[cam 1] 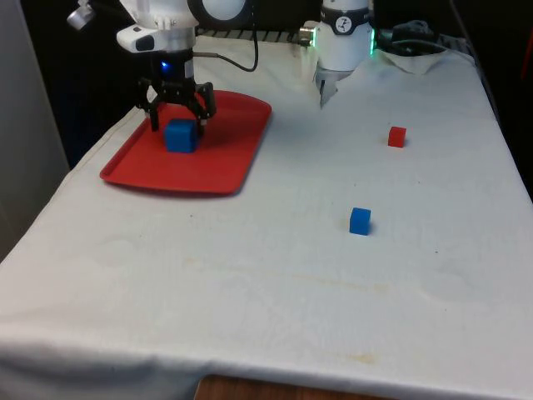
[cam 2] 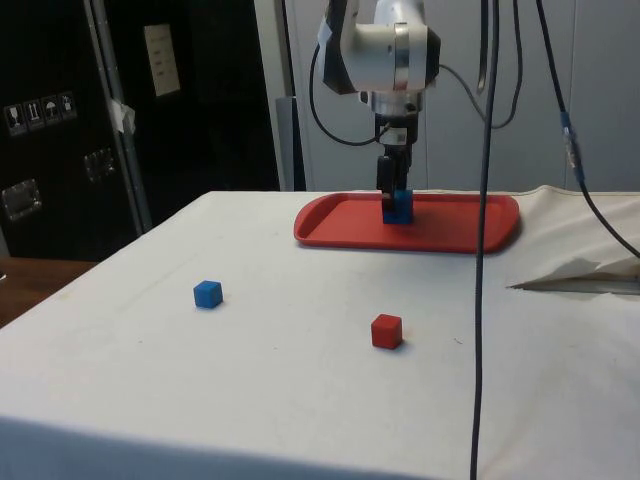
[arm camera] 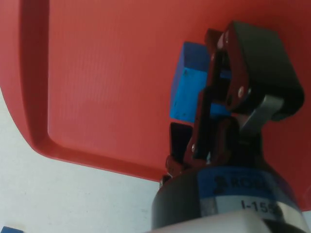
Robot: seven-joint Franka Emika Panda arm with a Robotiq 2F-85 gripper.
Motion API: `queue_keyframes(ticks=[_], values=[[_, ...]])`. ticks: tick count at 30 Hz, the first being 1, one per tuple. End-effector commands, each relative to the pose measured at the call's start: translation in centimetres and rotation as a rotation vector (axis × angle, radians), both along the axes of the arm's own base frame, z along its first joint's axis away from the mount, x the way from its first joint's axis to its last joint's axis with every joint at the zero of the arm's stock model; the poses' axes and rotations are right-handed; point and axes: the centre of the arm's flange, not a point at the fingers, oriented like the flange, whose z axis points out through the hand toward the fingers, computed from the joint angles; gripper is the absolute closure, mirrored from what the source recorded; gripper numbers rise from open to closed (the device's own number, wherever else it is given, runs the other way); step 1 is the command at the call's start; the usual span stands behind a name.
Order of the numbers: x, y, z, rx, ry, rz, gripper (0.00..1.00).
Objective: Pick up the largest block and place it onto the tray.
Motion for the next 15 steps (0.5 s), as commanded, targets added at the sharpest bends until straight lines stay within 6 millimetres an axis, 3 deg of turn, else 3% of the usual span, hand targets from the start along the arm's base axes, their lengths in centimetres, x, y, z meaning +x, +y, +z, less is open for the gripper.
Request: queue_keyframes(ticks=[1, 12, 15], values=[[0.0, 0.0, 0.0, -0.003, 0.0, 0.0, 0.0], [0.0, -0.1, 0.1, -0.001, -0.001, -0.001, 0.0], [-0.1, -0.3, 1.3, -0.007, -0.006, -0.001, 0.0]])
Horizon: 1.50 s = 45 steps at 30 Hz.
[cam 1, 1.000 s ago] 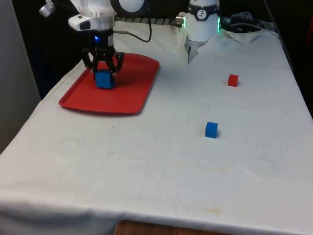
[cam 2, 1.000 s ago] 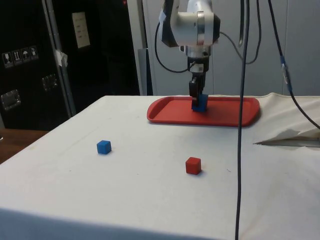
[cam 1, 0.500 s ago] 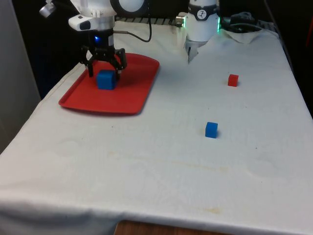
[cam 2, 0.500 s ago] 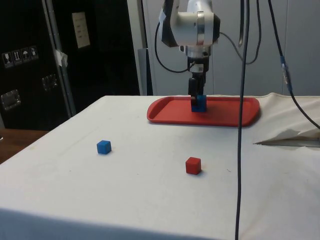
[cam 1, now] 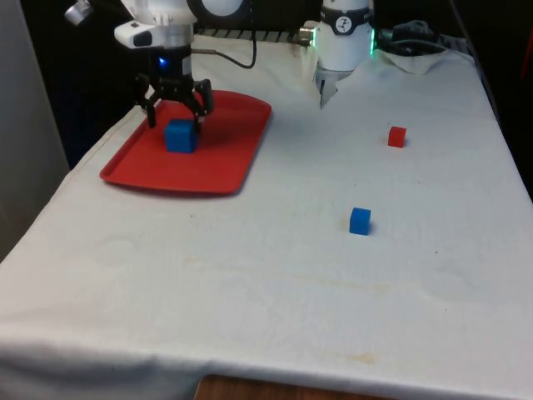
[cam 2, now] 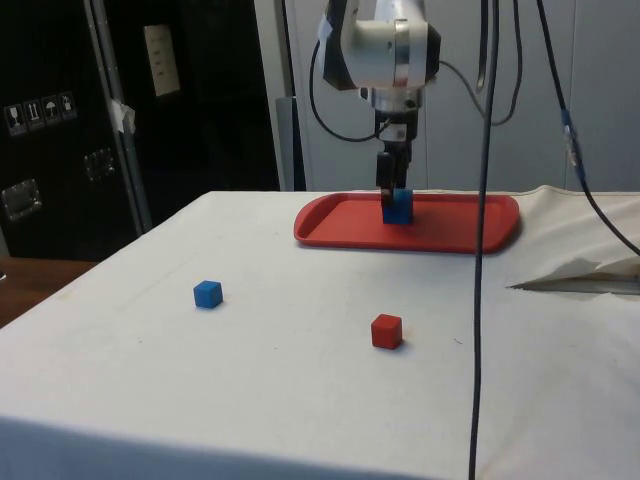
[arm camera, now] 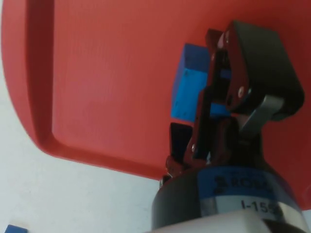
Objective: Pick up the largest block and place it onto the tray.
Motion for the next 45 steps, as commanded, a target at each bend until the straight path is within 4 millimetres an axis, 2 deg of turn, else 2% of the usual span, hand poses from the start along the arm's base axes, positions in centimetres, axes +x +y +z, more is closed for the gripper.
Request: queue_keyframes(ticks=[1, 5, 6, 12, 13, 19, 20, 21, 25, 29, 30, 32, 38, 39, 40, 45], values=[[-0.1, -0.1, 0.9, 0.0, 0.001, 0.001, 0.0], [0.1, -0.1, 1.4, -0.001, -0.016, 0.004, 0.0], [-0.1, -0.1, 2.2, -0.001, -0.01, 0.003, 0.0], [0.0, -0.3, 3.9, -0.002, -0.028, 0.006, 0.0], [0.2, -0.3, 3.4, -0.001, -0.038, 0.008, 0.0], [0.4, 0.0, 5.5, -0.004, -0.047, 0.012, 0.0], [0.6, -0.1, 4.9, -0.001, -0.059, 0.014, 0.0], [0.5, 0.0, 5.7, -0.004, -0.05, 0.013, 0.0], [0.8, 0.2, 6.7, -0.008, -0.059, 0.017, 0.0], [1.4, 0.8, 7.2, -0.011, -0.065, 0.021, 0.0], [1.3, 0.7, 6.5, -0.001, -0.075, 0.024, 0.0], [1.8, 1.1, 7.5, -0.014, -0.066, 0.023, 0.0], [3.0, 2.3, 8.3, -0.021, -0.065, 0.03, 0.0], [3.0, 2.3, 7.8, -0.01, -0.074, 0.034, 0.0], [3.2, 2.5, 8.4, -0.022, -0.063, 0.031, 0.0], [4.3, 3.6, 9.0, -0.033, -0.056, 0.038, 0.0]])
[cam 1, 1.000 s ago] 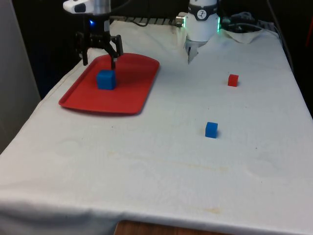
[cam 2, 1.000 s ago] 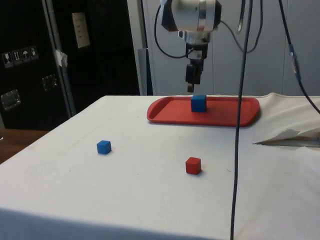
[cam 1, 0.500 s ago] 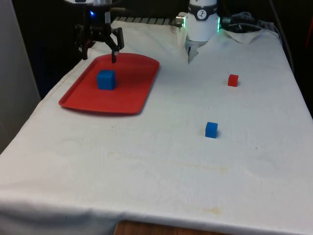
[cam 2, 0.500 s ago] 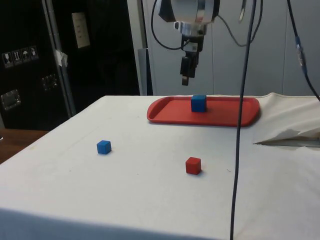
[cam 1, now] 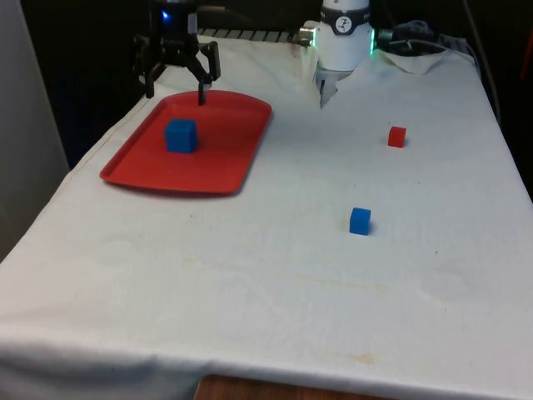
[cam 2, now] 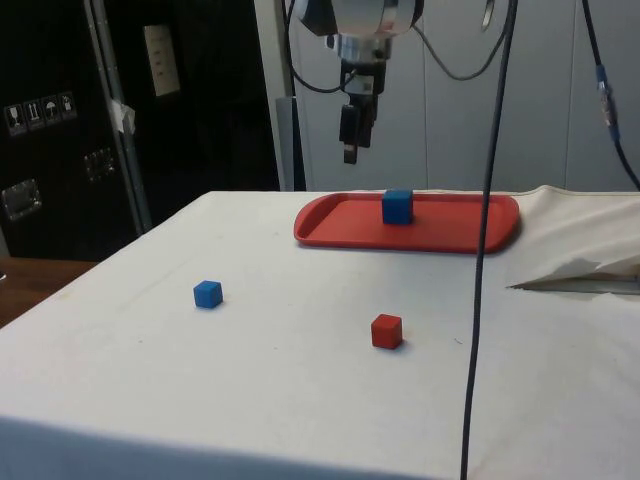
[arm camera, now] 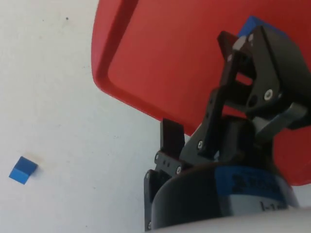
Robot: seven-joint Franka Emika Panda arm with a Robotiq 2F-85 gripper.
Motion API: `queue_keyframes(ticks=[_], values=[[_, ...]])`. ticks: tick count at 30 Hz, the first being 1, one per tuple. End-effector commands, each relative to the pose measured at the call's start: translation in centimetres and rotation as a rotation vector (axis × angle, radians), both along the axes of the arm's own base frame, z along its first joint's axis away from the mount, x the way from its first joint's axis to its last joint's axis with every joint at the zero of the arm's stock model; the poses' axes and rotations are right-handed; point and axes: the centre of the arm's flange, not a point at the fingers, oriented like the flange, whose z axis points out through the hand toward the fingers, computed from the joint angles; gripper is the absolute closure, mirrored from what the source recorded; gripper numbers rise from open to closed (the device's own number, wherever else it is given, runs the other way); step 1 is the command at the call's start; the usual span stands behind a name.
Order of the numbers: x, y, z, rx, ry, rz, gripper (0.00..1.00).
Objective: Pick up the largest block and place it onto the tray.
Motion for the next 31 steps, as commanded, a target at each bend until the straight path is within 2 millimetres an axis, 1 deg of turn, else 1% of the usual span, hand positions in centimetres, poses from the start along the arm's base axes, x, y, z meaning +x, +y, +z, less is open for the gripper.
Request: queue_keyframes(ticks=[1, 2, 3, 6, 10, 11, 13, 19, 21, 23, 29, 31], values=[[0.1, 0.3, 0.4, -0.012, 0.011, -0.002, 0.0], [0.3, 0.5, 0.6, -0.014, 0.013, -0.002, 0.0], [0.4, 0.4, 0.2, -0.006, 0.003, 0.003, 0.0], [1.1, 1.2, 1.0, -0.024, 0.017, 0.003, 0.0], [1.8, 1.8, 1.5, -0.034, 0.023, 0.006, 0.0], [2.0, 1.7, 1.4, -0.027, 0.013, 0.01, 0.0], [2.4, 2.3, 1.8, -0.042, 0.028, 0.009, 0.0], [3.5, 3.3, 2.6, -0.062, 0.038, 0.016, 0.0], [3.7, 3.2, 2.5, -0.056, 0.026, 0.019, 0.0], [4.3, 4.0, 3.1, -0.075, 0.044, 0.019, 0.0], [5.4, 5.1, 4.0, -0.096, 0.052, 0.024, 0.0], [5.7, 5.1, 3.9, -0.092, 0.046, 0.028, 0.0]])
